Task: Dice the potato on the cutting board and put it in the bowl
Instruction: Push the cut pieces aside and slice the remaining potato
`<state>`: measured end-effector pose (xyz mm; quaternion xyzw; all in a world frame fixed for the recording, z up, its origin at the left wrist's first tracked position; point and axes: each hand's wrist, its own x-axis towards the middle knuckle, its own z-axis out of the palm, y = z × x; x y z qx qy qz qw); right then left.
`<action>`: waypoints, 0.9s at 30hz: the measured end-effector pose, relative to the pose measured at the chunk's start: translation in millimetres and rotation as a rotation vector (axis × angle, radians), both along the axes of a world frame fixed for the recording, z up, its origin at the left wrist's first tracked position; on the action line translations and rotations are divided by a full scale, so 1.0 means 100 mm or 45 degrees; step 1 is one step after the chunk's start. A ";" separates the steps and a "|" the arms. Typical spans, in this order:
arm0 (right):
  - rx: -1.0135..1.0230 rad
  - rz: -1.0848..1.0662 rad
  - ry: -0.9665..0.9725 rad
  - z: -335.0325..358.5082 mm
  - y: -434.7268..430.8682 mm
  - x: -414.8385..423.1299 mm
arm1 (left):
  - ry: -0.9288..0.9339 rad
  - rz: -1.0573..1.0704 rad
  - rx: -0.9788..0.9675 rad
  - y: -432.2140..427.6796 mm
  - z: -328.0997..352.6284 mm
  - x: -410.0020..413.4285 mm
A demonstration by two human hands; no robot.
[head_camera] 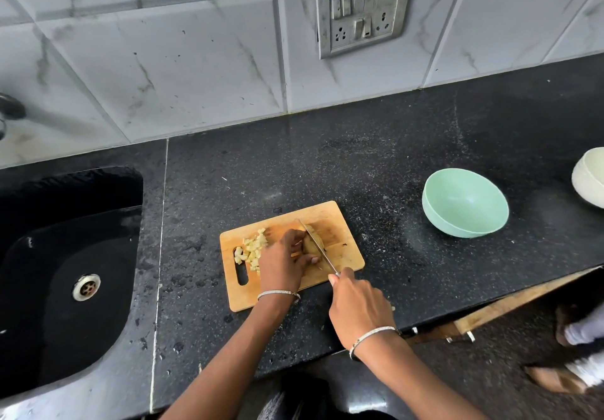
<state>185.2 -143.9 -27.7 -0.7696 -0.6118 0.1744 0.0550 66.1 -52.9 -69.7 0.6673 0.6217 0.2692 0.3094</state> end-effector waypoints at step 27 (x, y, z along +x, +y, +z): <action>-0.166 -0.042 0.037 -0.19 0.25 -0.12 | -0.087 -0.006 -0.089 0.11 -0.02 -0.03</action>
